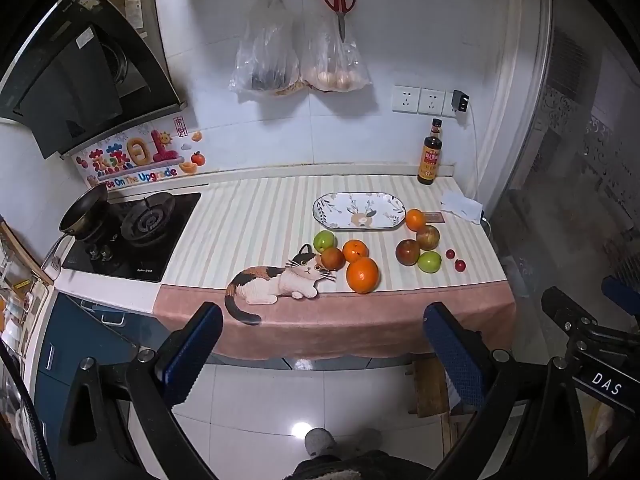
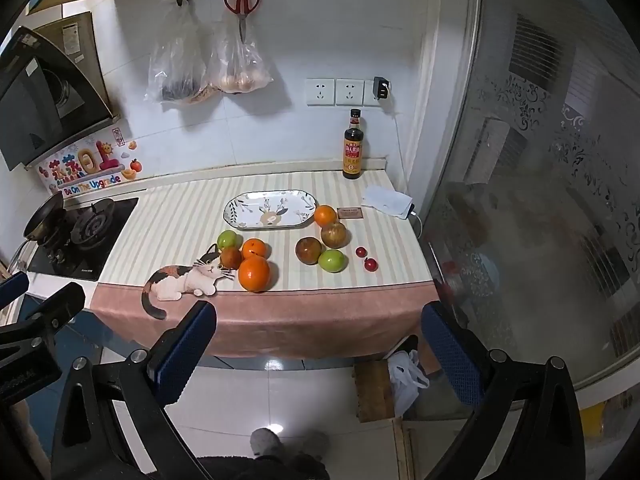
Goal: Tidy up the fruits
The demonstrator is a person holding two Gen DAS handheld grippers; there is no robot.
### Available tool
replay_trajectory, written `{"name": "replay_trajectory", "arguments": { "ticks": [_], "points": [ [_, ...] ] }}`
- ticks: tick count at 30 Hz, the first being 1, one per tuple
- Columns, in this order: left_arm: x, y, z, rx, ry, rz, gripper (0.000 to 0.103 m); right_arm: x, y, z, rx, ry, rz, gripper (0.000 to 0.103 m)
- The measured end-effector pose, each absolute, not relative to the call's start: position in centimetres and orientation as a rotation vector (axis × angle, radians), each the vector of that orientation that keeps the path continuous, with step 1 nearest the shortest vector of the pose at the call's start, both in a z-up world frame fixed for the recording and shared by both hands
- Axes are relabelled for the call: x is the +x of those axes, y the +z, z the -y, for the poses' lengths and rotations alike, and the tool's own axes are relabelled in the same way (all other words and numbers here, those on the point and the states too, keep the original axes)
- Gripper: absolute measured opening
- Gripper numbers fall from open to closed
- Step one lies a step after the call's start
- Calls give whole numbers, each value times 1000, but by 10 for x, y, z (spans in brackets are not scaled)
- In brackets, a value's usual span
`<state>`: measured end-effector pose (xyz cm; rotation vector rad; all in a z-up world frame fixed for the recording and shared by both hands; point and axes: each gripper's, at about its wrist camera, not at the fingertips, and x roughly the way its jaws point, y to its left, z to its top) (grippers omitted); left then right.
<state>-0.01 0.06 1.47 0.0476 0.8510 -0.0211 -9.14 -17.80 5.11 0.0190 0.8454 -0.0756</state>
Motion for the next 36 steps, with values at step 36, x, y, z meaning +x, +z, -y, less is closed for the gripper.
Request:
{"name": "replay_trajectory", "arguments": {
  "ticks": [36],
  "points": [
    [0, 18, 7, 44, -19, -829, 103, -94, 56, 183, 43, -53, -815, 103]
  ]
}}
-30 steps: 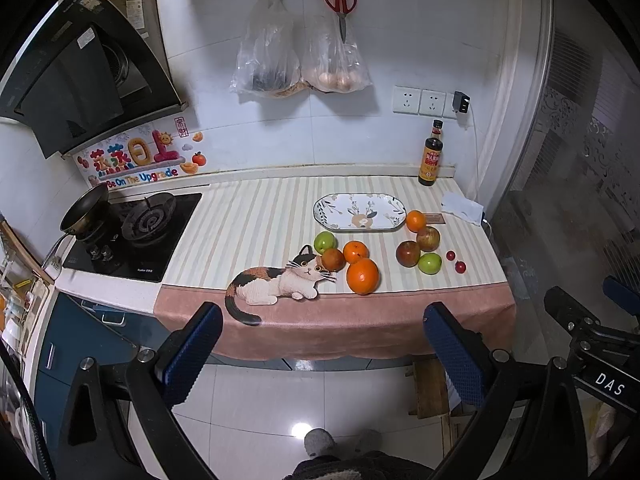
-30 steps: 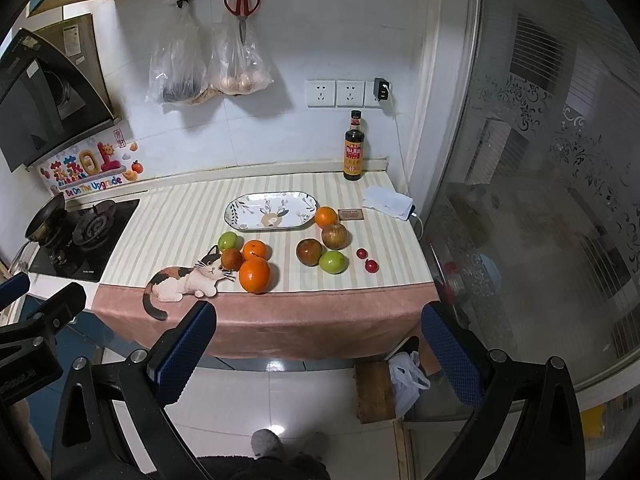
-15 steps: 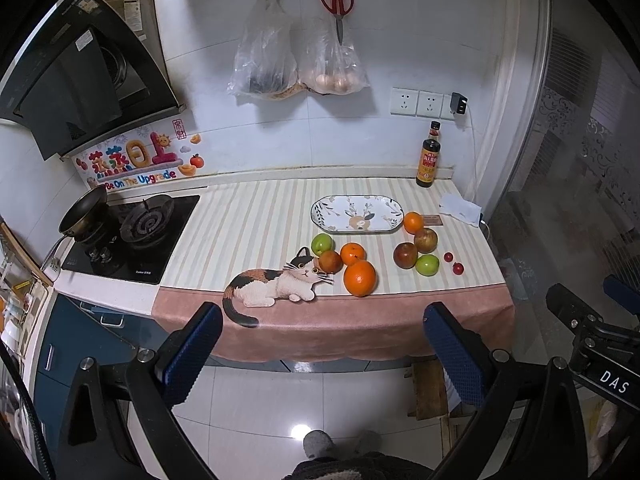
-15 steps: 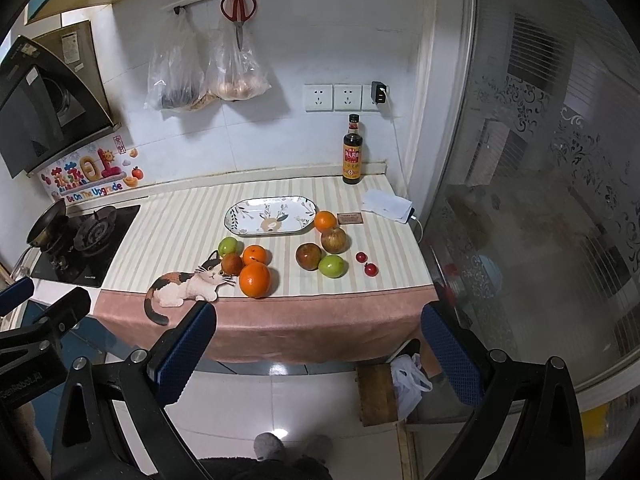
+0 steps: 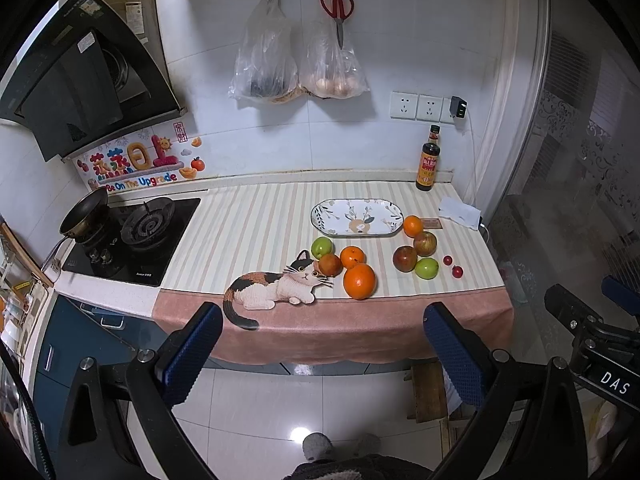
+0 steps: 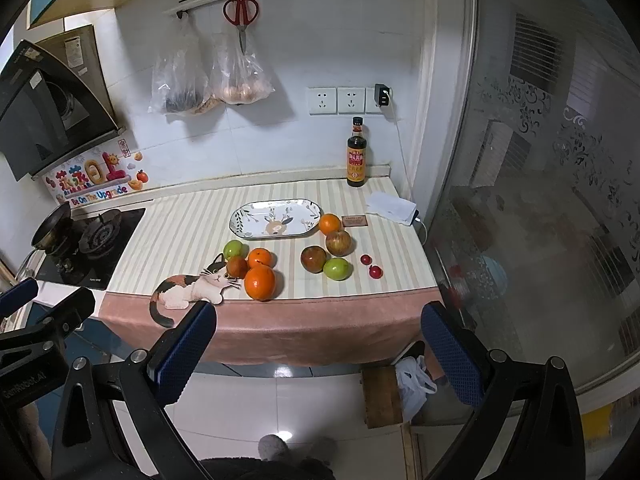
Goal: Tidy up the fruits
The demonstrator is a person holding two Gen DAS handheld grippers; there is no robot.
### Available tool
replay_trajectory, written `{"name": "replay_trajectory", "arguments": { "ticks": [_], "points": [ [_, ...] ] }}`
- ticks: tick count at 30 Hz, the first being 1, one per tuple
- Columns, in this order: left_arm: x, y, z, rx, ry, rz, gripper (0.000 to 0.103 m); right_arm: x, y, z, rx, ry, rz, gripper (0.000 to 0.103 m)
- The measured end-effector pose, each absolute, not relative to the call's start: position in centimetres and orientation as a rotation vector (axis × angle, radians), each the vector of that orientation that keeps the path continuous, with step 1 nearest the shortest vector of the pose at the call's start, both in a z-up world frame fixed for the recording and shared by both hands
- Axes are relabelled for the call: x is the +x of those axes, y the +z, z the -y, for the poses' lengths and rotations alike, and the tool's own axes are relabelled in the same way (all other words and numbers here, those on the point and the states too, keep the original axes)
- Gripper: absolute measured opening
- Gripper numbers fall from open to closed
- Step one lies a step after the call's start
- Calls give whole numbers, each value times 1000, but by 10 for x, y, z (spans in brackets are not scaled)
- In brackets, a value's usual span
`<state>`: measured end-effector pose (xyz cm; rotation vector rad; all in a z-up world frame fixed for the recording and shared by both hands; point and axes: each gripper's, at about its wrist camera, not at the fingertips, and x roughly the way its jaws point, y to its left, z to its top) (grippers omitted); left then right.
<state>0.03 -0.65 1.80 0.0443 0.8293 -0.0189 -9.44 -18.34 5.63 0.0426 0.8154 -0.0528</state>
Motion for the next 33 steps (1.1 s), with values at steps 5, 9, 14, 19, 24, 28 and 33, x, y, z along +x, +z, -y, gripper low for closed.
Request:
{"name": "replay_trajectory", "arguments": {
  "ticks": [5, 9, 14, 19, 24, 28, 33],
  "points": [
    [1, 19, 7, 42, -19, -828, 103, -94, 59, 181, 41, -47, -810, 103],
    [0, 19, 7, 43, -20, -827, 103, -95, 60, 181, 41, -42, -808, 103],
    [1, 19, 8, 40, -23, -829, 103, -95, 60, 181, 44, -41, -808, 103],
    [3, 21, 11, 42, -26, -827, 103, -95, 61, 181, 41, -43, -808, 103],
    [5, 22, 14, 42, -29, -828, 103, -94, 62, 183, 43, -42, -807, 103],
    [0, 19, 13, 40, -29, -824, 103, -94, 62, 184, 44, -41, -806, 103],
    [1, 19, 13, 39, -29, -824, 103, -95, 62, 184, 47, -39, -807, 103]
  ]
}}
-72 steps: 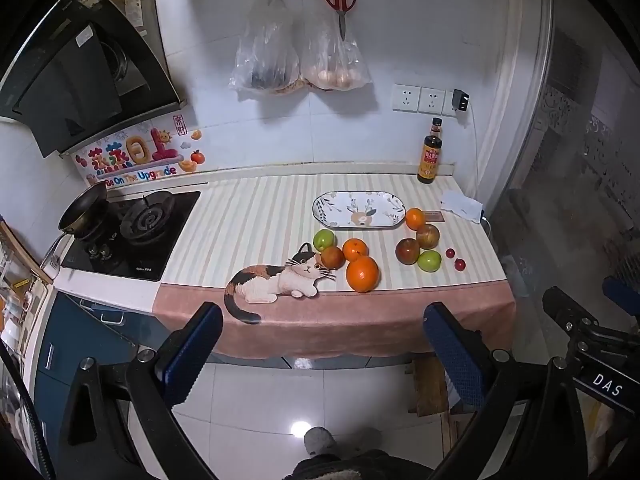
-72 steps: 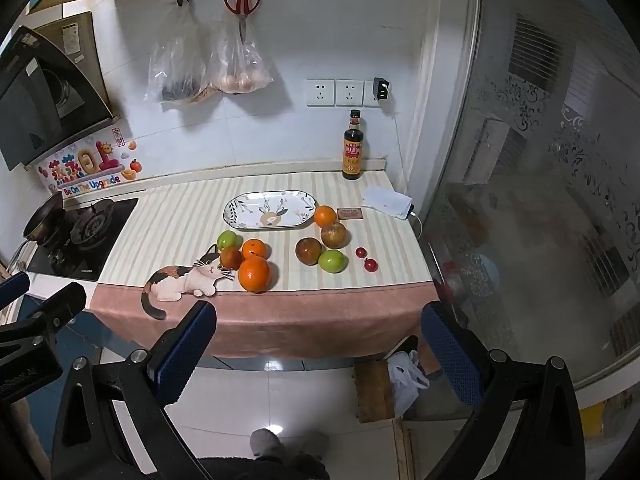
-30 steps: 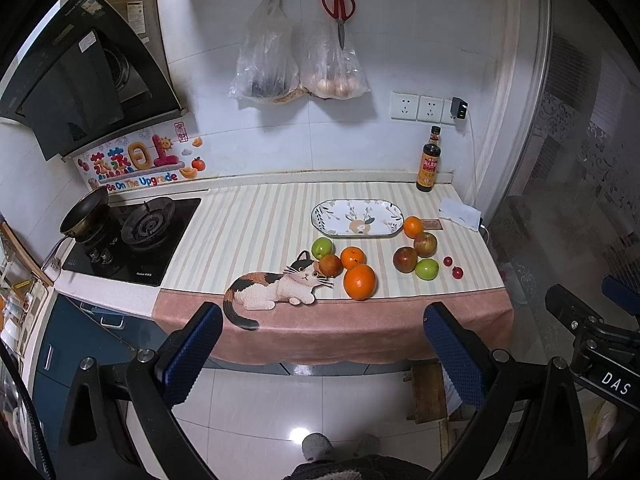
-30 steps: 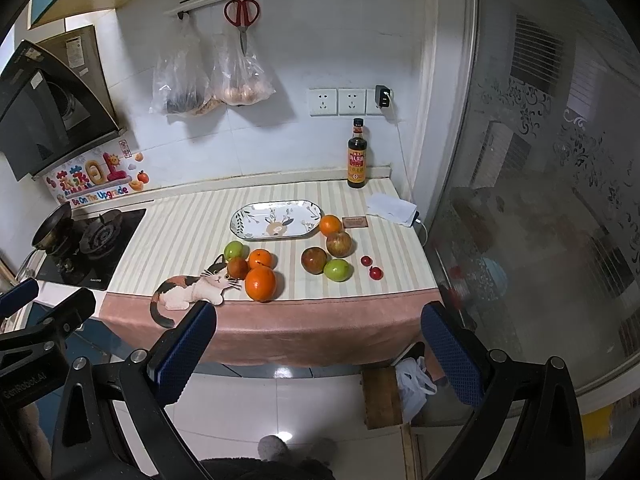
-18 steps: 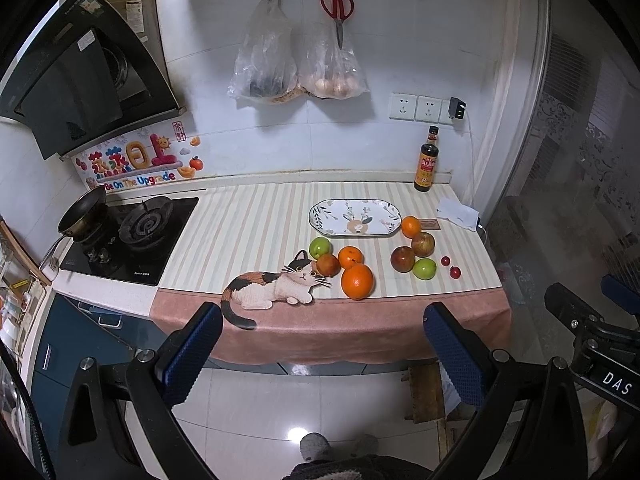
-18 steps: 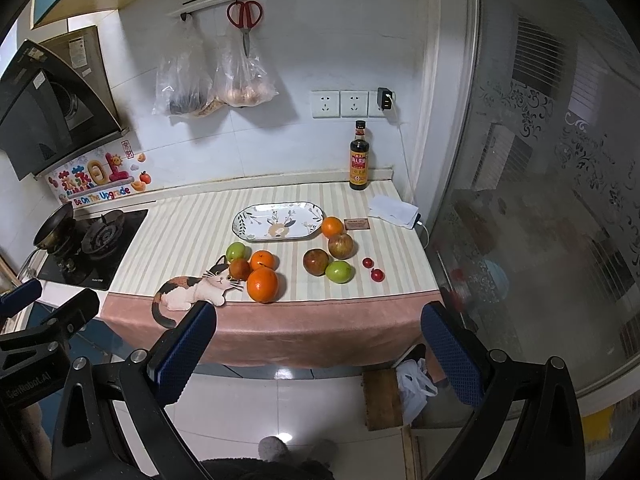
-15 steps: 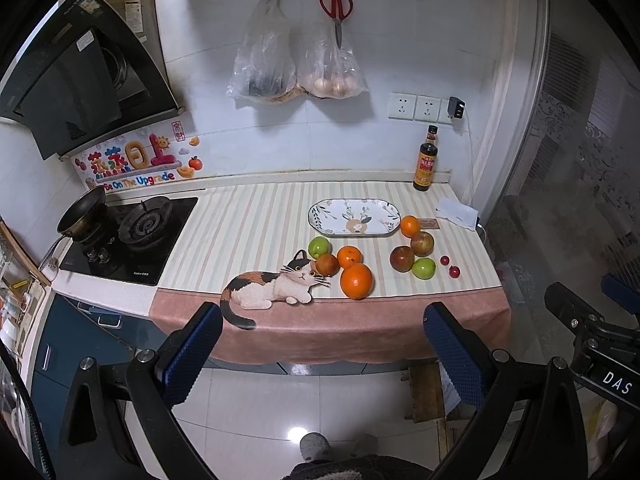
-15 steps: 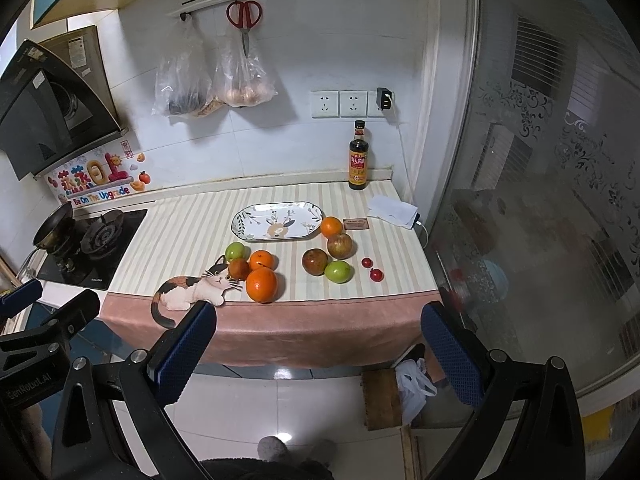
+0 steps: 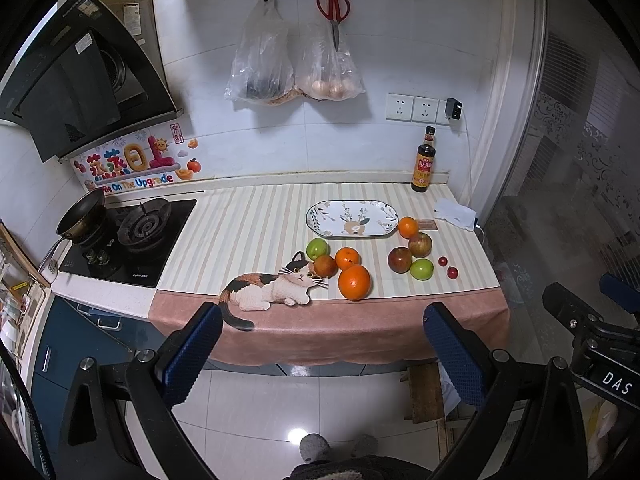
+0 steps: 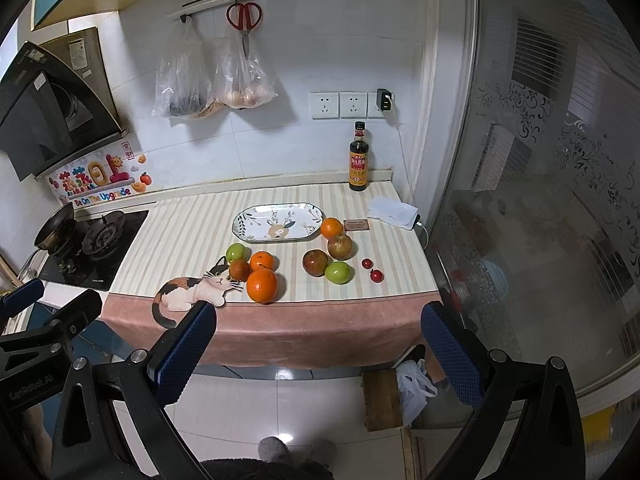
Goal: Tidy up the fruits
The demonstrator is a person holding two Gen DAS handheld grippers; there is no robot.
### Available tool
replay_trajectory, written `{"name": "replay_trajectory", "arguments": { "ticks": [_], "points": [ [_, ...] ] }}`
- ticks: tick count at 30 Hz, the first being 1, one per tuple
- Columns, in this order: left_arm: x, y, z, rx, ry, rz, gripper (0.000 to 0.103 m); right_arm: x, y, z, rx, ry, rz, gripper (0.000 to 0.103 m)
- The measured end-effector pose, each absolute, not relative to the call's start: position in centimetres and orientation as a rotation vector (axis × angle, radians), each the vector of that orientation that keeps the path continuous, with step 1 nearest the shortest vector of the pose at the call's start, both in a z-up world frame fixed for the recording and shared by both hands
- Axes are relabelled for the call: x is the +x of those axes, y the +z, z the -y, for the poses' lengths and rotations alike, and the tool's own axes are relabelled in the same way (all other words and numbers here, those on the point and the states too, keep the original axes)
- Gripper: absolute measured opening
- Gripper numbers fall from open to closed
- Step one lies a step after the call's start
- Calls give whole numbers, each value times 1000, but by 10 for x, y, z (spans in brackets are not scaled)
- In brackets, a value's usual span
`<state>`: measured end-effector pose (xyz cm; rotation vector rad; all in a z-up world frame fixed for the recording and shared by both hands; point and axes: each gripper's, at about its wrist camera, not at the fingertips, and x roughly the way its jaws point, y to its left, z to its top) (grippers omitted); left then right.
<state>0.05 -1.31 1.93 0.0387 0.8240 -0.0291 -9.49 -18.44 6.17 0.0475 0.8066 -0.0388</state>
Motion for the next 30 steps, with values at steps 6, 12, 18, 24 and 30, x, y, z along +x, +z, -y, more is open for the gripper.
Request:
{"name": "replay_trajectory", "arguments": {
  "ticks": [6, 12, 18, 24, 30],
  "points": [
    [4, 15, 19, 23, -9, -817, 103, -94, 60, 191, 66, -35, -808, 103],
    [30, -5, 20, 25, 123, -766, 103, -75, 44, 211, 129, -21, -764, 103],
    [66, -40, 1, 50, 242, -794, 103, -31, -4, 216, 185, 45, -822, 103],
    [118, -89, -24, 76, 293, -902, 103, 34, -74, 198, 216, 78, -930, 103],
    [191, -144, -51, 89, 271, -1045, 103, 113, -160, 161, 249, 94, -1081, 103]
  ]
}}
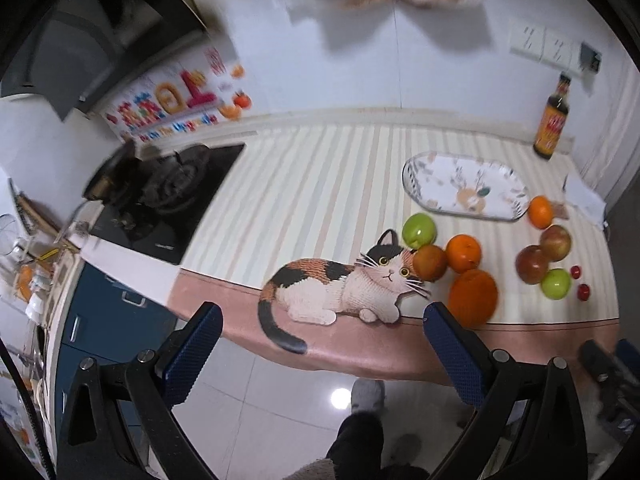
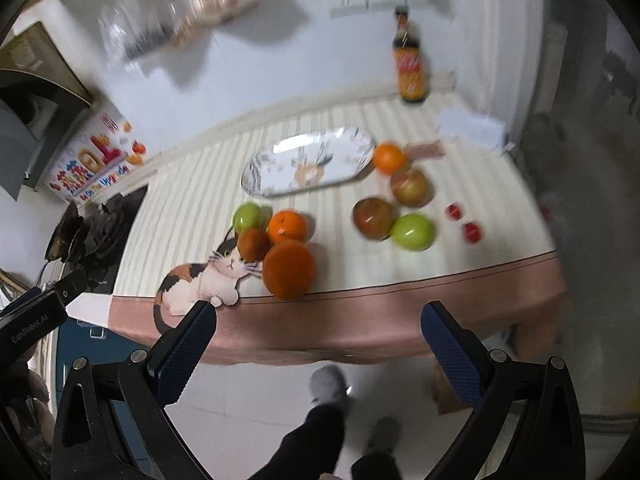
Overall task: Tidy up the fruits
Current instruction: 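Grasp the large orange with the right tool while the left tool grasps the brown round fruit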
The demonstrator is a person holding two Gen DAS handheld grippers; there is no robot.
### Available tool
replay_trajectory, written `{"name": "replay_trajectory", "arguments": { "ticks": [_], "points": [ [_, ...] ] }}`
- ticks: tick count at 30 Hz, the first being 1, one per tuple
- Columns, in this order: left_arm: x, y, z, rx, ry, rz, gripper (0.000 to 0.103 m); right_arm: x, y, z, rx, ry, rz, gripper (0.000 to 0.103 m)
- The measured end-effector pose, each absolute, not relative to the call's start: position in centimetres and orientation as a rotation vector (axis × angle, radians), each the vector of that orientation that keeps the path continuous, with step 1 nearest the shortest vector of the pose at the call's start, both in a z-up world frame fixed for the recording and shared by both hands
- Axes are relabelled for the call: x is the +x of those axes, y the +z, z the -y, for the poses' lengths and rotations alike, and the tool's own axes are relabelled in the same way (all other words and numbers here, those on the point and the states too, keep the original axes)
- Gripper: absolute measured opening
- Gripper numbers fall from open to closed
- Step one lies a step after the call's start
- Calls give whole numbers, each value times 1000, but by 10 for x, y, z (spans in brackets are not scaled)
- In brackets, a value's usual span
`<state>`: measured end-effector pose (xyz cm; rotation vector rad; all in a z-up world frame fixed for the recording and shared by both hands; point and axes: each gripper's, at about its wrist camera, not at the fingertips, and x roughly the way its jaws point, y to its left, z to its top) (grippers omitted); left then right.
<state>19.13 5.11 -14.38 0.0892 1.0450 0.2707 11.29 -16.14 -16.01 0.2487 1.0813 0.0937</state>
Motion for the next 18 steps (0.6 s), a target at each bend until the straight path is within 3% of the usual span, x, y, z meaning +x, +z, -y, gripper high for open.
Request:
{"name": "replay_trajectory", "arguments": {
  "ticks": [12, 16, 18],
  "points": [
    [324, -259, -69, 157, 57, -1335, 103, 238, -322, 88, 329, 9, -1377, 97],
    [347, -284, -62, 153, -53, -1407, 103, 253, -350, 72, 308, -7, -1456, 79],
    [354, -293, -53, 152, -103, -1432, 103, 254, -354, 69, 272, -10, -1442, 79]
  ]
}}
